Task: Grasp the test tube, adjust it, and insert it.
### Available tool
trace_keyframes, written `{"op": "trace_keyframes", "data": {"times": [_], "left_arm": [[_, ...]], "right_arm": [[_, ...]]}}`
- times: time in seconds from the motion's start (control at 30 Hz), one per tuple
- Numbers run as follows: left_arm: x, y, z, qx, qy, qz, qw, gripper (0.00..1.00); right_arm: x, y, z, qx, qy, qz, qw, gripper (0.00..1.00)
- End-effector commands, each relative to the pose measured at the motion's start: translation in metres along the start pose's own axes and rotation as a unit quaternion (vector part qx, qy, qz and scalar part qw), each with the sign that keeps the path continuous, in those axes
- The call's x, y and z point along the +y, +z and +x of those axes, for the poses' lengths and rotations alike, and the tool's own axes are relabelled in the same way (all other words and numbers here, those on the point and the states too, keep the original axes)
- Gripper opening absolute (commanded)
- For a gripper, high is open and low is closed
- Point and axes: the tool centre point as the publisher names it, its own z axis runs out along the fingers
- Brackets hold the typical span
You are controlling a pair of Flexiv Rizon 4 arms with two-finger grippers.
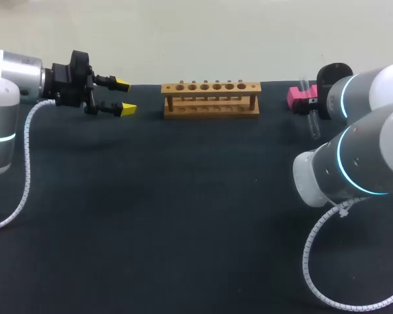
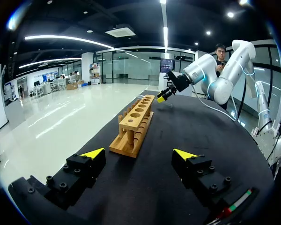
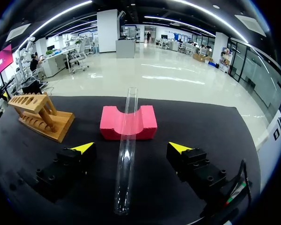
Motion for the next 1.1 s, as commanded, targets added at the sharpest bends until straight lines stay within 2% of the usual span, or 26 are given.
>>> {"op": "trace_keyframes", "data": {"times": [0.03, 0.57, 0.7, 0.8, 0.83, 0.87, 0.9, 1.1], "left_arm": [[-0.001, 0.000, 0.001, -0.002, 0.001, -0.001, 1.000, 1.00], [-0.001, 0.000, 0.001, -0.002, 0.001, -0.001, 1.000, 1.00], [-0.001, 0.000, 0.001, -0.002, 0.001, -0.001, 1.000, 1.00], [-0.001, 0.000, 0.001, -0.002, 0.001, -0.001, 1.000, 1.00], [-0.001, 0.000, 0.001, -0.002, 0.001, -0.001, 1.000, 1.00], [-0.001, 0.000, 0.001, -0.002, 0.001, -0.001, 1.000, 1.00], [-0.001, 0.000, 0.001, -0.002, 0.001, -0.001, 1.000, 1.00], [-0.001, 0.000, 0.001, -0.002, 0.001, -0.001, 1.000, 1.00]], "right_arm": [[-0.002, 0.011, -0.001, 0.004, -0.002, -0.023, 1.000, 1.00], [0.001, 0.031, 0.001, 0.018, -0.003, -0.014, 1.000, 0.99], [0.001, 0.034, 0.002, 0.021, -0.001, -0.011, 1.000, 0.88], [0.001, 0.036, 0.002, 0.023, -0.001, -0.010, 1.000, 0.72], [0.001, 0.037, 0.002, 0.023, -0.001, -0.010, 1.000, 0.72], [0.001, 0.038, 0.002, 0.024, -0.001, -0.010, 1.000, 0.57], [0.001, 0.038, 0.002, 0.024, -0.001, -0.010, 1.000, 0.51], [0.001, 0.041, 0.002, 0.029, -0.002, -0.007, 1.000, 0.47]]}}
